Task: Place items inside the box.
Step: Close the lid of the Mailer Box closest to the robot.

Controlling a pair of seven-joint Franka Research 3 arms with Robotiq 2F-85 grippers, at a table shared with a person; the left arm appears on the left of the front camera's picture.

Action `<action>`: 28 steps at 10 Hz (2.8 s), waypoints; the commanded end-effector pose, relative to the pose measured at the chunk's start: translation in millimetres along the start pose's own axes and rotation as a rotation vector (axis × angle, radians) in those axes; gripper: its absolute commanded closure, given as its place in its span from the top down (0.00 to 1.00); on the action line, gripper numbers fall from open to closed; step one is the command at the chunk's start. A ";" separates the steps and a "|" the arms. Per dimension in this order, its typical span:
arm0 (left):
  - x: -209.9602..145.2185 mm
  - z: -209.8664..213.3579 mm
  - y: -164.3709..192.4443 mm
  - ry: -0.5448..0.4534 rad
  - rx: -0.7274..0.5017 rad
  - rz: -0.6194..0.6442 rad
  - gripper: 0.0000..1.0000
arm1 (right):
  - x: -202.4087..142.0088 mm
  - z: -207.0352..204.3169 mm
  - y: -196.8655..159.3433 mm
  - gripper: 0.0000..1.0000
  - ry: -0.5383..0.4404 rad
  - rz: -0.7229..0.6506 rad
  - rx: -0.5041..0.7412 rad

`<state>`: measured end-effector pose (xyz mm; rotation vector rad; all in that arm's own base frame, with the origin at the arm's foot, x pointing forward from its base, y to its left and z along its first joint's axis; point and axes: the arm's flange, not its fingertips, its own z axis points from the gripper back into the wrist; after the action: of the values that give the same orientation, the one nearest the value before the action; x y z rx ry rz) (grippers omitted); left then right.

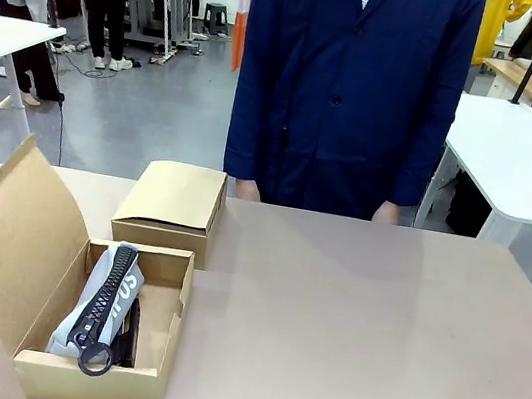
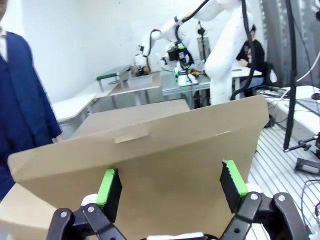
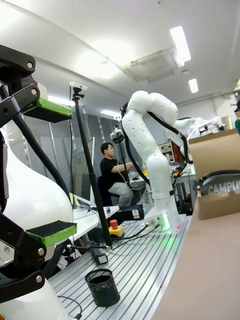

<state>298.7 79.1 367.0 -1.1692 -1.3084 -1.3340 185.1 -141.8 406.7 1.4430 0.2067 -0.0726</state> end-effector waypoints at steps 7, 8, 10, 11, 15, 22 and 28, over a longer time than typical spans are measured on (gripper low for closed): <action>-59.0 -151.0 -89.6 0.220 -0.217 -0.018 1.00 | -0.3 0.5 6.4 1.00 -0.012 -0.007 0.021; -59.7 -152.9 -93.5 0.232 -0.243 -0.035 1.00 | -0.3 0.5 6.4 1.00 -0.012 -0.007 0.021; -62.1 -158.0 -99.6 0.303 -0.242 -0.095 1.00 | -0.3 0.5 6.4 1.00 -0.012 -0.007 0.021; -64.0 -159.8 -103.2 0.336 -0.259 -0.133 1.00 | -0.3 0.5 6.4 1.00 -0.012 -0.007 0.021; -83.2 -161.4 -114.6 0.495 -0.373 -0.207 1.00 | -0.3 0.5 6.4 1.00 -0.012 -0.007 0.021; -87.1 -156.4 -111.9 0.536 -0.409 -0.126 1.00 | -0.3 0.5 6.4 1.00 -0.012 -0.007 0.021; -3.8 -111.9 -78.3 0.250 -0.155 0.082 1.00 | -0.3 0.5 6.4 1.00 -0.012 -0.007 0.021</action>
<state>343.6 -17.8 353.5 -1.1045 -0.9563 -1.5995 185.2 -141.7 406.7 1.4430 0.2071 -0.0726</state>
